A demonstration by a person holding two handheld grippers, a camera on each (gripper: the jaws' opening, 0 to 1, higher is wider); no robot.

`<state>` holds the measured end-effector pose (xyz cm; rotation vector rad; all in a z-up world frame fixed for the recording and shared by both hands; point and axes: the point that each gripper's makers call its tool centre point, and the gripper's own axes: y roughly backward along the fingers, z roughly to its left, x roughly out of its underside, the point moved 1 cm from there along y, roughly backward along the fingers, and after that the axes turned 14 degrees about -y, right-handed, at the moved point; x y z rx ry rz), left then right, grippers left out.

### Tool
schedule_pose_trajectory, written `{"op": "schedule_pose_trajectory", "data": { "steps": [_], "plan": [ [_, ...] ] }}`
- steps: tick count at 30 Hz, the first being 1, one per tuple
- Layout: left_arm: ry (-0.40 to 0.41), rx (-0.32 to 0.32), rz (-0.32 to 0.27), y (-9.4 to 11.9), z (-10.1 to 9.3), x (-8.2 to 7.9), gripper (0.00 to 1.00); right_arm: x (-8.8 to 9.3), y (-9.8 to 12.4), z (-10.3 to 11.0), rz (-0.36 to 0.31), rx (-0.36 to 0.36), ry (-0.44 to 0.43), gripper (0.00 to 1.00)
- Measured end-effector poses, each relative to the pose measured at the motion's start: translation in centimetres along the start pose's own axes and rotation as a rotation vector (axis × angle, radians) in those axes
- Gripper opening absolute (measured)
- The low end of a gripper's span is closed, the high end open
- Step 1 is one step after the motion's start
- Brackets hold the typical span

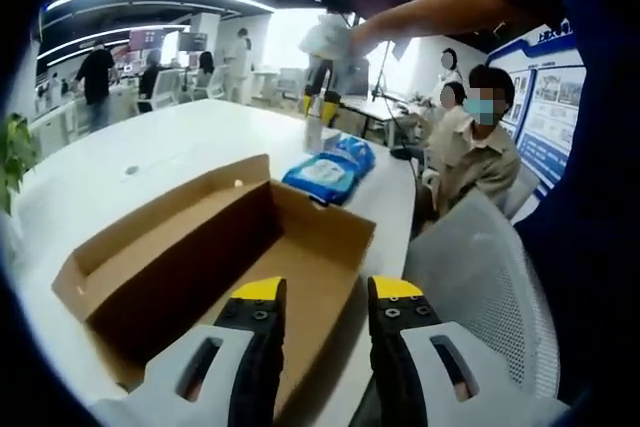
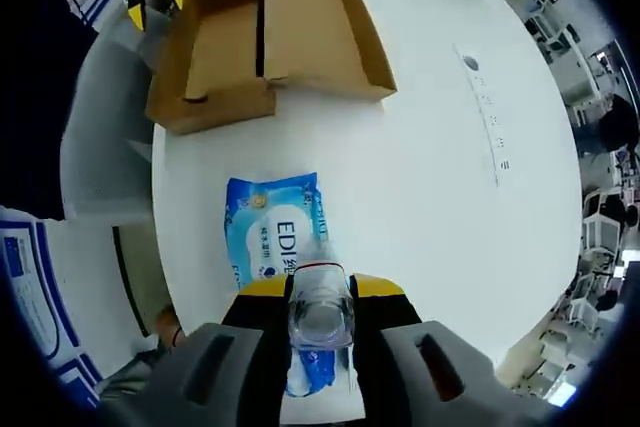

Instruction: Operate the shoe box by opening the lid, removing the specified soft item, and placing it in the target area until the item is outside and the box remains undamaged.

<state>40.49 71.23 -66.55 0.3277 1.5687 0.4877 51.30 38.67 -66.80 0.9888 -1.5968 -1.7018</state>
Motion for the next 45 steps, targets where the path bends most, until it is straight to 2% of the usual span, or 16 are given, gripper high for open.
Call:
{"op": "schedule_pose_trajectory", "data": {
  "steps": [6, 14, 27, 45],
  "plan": [
    [0.000, 0.001, 0.004, -0.3, 0.3, -0.1, 0.31, 0.0, -1.1, -1.2, 0.008, 0.011, 0.006, 0.19],
    [0.017, 0.002, 0.010, -0.6, 0.4, 0.1, 0.31, 0.1, -2.3, -1.9, 0.011, 0.023, 0.018, 0.19],
    [0.025, 0.009, 0.020, -1.1, 0.4, 0.5, 0.31, 0.1, -3.7, -1.8, 0.029, -0.002, 0.022, 0.19],
    [0.037, 0.008, 0.020, -0.9, 0.2, 0.7, 0.31, -0.3, -5.3, -1.2, 0.016, -0.030, 0.024, 0.19]
  ]
}}
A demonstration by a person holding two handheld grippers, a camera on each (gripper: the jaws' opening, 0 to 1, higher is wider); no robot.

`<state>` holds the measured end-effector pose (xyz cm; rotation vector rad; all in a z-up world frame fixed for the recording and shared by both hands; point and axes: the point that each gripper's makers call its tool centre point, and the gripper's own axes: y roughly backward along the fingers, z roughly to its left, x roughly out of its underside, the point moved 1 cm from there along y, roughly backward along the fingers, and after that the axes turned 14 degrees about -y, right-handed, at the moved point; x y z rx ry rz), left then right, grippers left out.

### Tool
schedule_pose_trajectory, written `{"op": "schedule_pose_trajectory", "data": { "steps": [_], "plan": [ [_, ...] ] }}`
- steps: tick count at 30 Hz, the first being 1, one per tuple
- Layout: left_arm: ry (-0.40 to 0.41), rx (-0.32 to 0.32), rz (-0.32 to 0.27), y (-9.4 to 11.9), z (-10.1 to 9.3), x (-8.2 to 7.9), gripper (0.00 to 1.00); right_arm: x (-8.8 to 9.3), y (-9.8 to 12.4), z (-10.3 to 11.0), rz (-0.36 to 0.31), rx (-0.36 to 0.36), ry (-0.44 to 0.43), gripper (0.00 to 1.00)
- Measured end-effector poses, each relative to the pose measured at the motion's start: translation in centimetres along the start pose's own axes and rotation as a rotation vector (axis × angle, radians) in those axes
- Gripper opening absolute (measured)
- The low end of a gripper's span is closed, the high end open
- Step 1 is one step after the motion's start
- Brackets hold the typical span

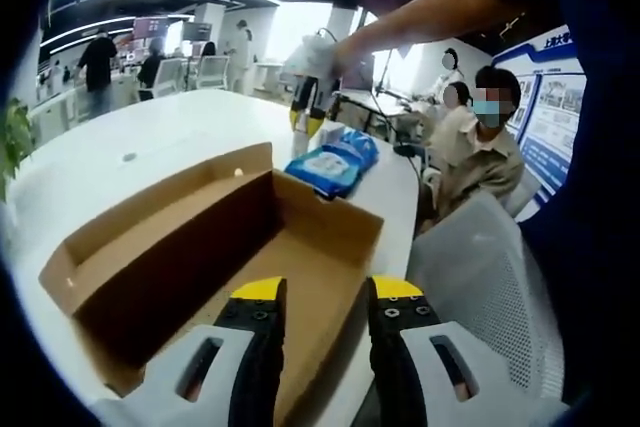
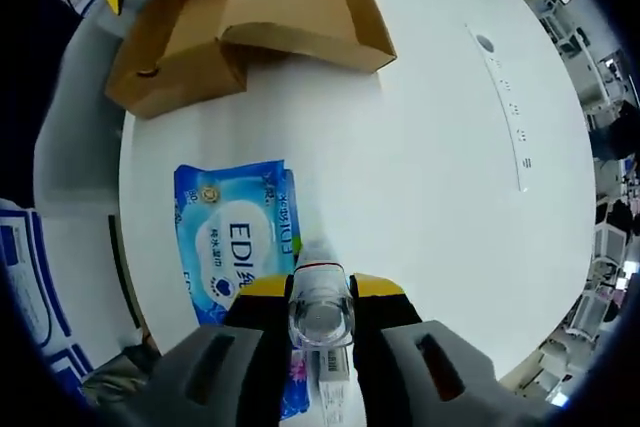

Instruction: Operate the shoe box by opening the lid, removing the specified soft item, and placing it in the target area until the item is outside and the box remains undamaged.

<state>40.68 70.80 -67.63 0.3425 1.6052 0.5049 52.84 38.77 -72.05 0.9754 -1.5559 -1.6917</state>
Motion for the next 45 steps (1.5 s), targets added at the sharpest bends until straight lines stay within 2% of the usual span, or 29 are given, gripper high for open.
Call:
{"op": "schedule_pose_trajectory", "data": {
  "steps": [11, 14, 27, 36, 40, 42, 45],
  "plan": [
    [0.006, -0.002, 0.008, 0.1, 0.1, 0.3, 0.30, 0.0, -0.4, -0.2, -0.010, -0.006, -0.008, 0.19],
    [0.005, -0.002, 0.015, -0.1, 0.0, 0.6, 0.30, -0.1, -0.4, -0.1, -0.016, -0.007, 0.020, 0.20],
    [0.005, -0.013, -0.003, -0.2, 0.7, -0.2, 0.29, -0.2, -0.5, 0.2, -0.003, -0.021, 0.048, 0.21],
    [0.007, -0.013, 0.008, -0.3, 0.8, 0.2, 0.29, -0.3, -0.2, 0.2, 0.006, -0.025, 0.052, 0.24],
    [0.004, -0.012, 0.006, -0.2, 0.8, 0.1, 0.29, -0.2, 0.2, 0.0, 0.002, -0.018, 0.049, 0.24],
    [0.007, -0.013, 0.003, -0.2, 0.9, 0.0, 0.29, -0.4, 0.7, -0.3, -0.008, -0.003, 0.014, 0.27],
    [0.006, -0.015, 0.002, -0.1, 1.0, 0.0, 0.29, -1.4, 1.9, -0.1, -0.040, 0.003, 0.013, 0.28]
  ]
}}
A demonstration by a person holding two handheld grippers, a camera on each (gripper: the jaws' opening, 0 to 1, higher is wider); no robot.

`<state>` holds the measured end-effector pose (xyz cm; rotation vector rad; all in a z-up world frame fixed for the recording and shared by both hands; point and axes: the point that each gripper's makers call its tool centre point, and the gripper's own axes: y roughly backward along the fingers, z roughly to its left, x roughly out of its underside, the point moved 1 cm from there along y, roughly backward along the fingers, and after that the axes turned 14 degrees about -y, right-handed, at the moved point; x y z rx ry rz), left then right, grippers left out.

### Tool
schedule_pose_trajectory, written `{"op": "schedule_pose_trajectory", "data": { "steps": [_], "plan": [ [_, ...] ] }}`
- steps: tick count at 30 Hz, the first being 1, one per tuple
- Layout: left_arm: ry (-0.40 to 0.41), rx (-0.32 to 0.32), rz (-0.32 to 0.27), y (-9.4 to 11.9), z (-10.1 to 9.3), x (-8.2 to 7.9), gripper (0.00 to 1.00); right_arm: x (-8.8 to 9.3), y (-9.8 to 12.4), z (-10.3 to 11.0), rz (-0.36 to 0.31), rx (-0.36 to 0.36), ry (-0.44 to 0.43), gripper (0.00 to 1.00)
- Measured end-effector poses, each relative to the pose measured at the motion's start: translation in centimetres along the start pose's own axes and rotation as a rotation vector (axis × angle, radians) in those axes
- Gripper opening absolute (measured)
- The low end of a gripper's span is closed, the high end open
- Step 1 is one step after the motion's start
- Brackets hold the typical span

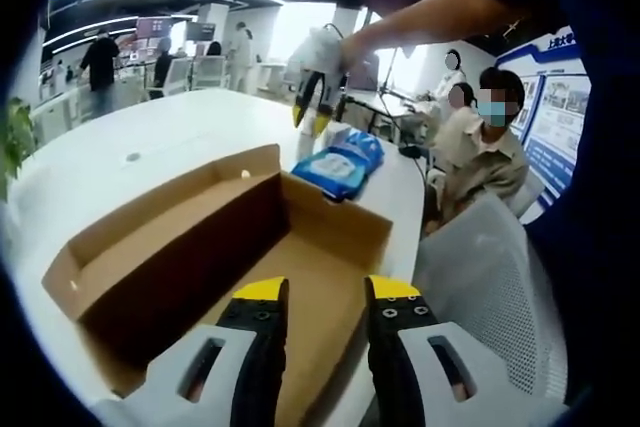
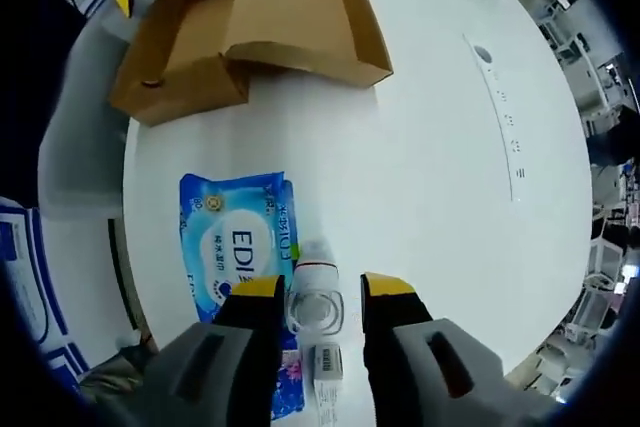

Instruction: Operate the shoe box by opening the lid, removing the specified soft item, and placing it in the target area until the item is outside and the box remains undamaged.

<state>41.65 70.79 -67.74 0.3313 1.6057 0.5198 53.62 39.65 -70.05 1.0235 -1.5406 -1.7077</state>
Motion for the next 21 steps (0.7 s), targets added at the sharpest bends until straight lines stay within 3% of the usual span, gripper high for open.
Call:
{"op": "schedule_pose_trajectory", "data": {
  "steps": [10, 15, 21],
  "plan": [
    [-0.002, -0.012, 0.004, 0.7, 0.0, 0.2, 0.28, -4.7, 4.2, 2.0, -0.160, 0.020, -0.038, 0.31],
    [0.002, -0.030, 0.004, 1.1, 0.2, 0.3, 0.26, -6.3, 4.7, 3.0, -0.201, 0.041, -0.066, 0.27],
    [0.041, -0.113, 0.039, 3.2, 1.2, 1.5, 0.24, -8.3, 4.9, 4.6, -0.254, 0.048, -0.107, 0.22]
  ]
}}
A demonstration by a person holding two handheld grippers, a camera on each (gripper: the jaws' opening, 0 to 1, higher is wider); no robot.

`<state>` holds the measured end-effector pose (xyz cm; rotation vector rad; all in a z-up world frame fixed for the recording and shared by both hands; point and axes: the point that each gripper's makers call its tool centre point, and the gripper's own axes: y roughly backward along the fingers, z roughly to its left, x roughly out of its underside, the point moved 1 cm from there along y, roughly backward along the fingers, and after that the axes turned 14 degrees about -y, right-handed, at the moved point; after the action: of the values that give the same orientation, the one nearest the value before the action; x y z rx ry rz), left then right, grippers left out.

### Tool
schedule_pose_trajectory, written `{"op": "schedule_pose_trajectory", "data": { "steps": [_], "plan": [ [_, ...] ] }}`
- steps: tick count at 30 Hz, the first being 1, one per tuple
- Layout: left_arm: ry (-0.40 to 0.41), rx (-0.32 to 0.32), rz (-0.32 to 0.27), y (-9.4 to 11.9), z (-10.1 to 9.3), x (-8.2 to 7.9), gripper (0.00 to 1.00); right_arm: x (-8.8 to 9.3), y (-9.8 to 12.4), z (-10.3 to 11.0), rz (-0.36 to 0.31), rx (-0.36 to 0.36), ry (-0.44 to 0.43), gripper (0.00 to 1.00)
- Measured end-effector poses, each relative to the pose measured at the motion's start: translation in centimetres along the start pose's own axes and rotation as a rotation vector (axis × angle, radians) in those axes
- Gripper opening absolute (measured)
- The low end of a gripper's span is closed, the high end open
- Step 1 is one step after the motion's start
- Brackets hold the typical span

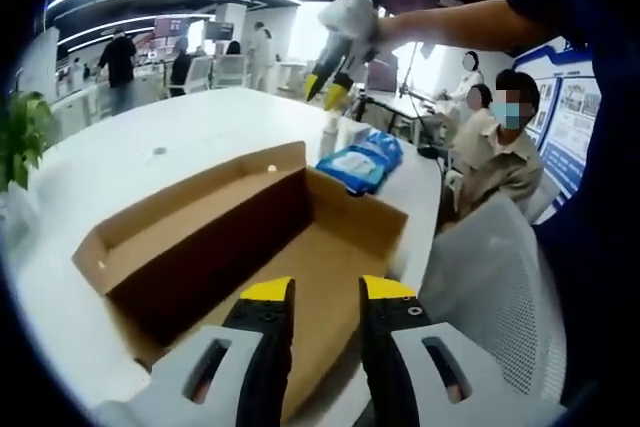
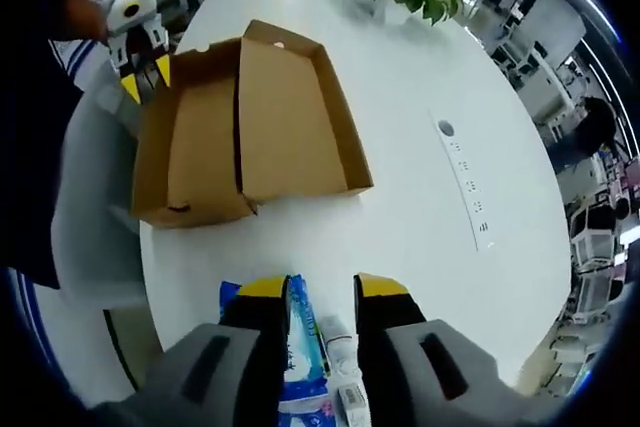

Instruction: Operate the shoe box by opening the lid, removing the specified soft item, and placing it in the target area until the item is outside and the box remains undamaged.

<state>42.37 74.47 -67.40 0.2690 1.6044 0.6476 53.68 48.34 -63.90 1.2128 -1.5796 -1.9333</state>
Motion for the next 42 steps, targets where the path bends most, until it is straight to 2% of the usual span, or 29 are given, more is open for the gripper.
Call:
{"op": "schedule_pose_trajectory", "data": {
  "steps": [4, 6, 8, 11, 19, 23, 27, 28, 33, 36, 42],
  "plan": [
    [-0.009, -0.033, 0.027, 1.4, -0.2, 1.1, 0.23, 0.0, -0.9, 1.1, 0.007, 0.006, 0.003, 0.19],
    [-0.004, -0.080, 0.025, 2.1, 0.3, 1.3, 0.21, -0.2, -1.0, 1.9, 0.000, 0.009, 0.003, 0.17],
    [0.018, -0.169, 0.032, 3.3, 1.4, 1.8, 0.19, -0.4, -1.0, 2.3, -0.010, 0.020, -0.012, 0.16],
    [0.074, -0.237, 0.044, 4.6, 2.3, 2.9, 0.19, -1.2, -1.0, 2.7, -0.066, 0.030, -0.050, 0.16],
    [0.098, -0.314, 0.086, 7.1, 3.2, 5.0, 0.20, -1.8, -1.2, 4.6, -0.103, 0.040, -0.090, 0.15],
    [0.102, -0.322, 0.106, 7.7, 3.2, 5.7, 0.20, -1.9, -1.4, 5.8, -0.124, 0.047, -0.119, 0.14],
    [0.028, -0.287, 0.120, 8.0, 2.1, 5.9, 0.21, -1.2, -1.7, 7.1, -0.129, 0.042, -0.142, 0.13],
    [-0.011, -0.281, 0.135, 8.1, 2.0, 6.1, 0.21, -1.1, -1.7, 7.2, -0.130, 0.042, -0.143, 0.13],
    [-0.070, -0.240, 0.195, 8.0, 1.2, 7.7, 0.20, -0.6, -1.7, 8.0, -0.128, 0.046, -0.171, 0.13],
    [-0.094, -0.244, 0.198, 8.0, 1.4, 8.0, 0.19, -0.8, -1.4, 8.3, -0.136, 0.053, -0.183, 0.12],
    [-0.184, -0.210, 0.198, 7.2, 1.0, 7.8, 0.13, -0.7, -1.0, 8.8, -0.135, 0.066, -0.204, 0.10]
  ]
}}
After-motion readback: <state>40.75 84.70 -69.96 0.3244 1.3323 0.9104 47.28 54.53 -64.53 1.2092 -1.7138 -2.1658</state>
